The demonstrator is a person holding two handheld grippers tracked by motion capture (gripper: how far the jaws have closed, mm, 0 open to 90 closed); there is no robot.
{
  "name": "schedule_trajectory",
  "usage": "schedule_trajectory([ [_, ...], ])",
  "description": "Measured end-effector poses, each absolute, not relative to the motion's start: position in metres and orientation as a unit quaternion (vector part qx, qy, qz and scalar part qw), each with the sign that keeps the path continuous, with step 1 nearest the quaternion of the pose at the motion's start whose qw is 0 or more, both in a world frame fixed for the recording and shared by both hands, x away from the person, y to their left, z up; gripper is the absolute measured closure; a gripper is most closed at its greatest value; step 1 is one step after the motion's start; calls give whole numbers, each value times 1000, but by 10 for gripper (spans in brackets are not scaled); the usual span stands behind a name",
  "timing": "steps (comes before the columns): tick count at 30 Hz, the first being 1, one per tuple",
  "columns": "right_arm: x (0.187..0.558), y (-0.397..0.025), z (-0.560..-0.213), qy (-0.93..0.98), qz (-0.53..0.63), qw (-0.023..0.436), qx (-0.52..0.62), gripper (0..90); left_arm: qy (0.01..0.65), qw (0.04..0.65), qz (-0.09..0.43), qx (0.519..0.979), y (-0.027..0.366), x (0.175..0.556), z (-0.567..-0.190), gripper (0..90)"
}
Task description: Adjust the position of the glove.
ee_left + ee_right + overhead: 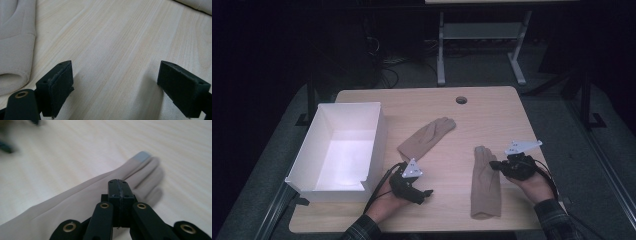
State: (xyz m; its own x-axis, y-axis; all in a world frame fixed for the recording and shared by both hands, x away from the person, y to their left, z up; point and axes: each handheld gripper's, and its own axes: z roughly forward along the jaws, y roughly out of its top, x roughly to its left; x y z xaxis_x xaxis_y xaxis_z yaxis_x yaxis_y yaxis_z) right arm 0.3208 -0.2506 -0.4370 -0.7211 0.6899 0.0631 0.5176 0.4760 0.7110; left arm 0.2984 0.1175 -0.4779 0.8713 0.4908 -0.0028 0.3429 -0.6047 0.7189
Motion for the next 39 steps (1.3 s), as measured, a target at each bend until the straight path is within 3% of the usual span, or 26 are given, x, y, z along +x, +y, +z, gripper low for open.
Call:
schedule_trajectory([
  [10, 361, -242, -460, 848, 354, 96, 382, 899, 234, 375, 97, 892, 118, 298, -477, 126],
  [26, 363, -209, -460, 865, 355, 95, 342, 897, 234, 376, 97, 891, 118, 298, -477, 126],
  [33, 356, -230, -445, 842, 384, 120, 361, 824, 234, 375, 96, 892, 118, 298, -477, 126],
  [39, 342, -259, -449, 827, 372, 158, 391, 622, 235, 379, 98, 890, 118, 298, -478, 126],
])
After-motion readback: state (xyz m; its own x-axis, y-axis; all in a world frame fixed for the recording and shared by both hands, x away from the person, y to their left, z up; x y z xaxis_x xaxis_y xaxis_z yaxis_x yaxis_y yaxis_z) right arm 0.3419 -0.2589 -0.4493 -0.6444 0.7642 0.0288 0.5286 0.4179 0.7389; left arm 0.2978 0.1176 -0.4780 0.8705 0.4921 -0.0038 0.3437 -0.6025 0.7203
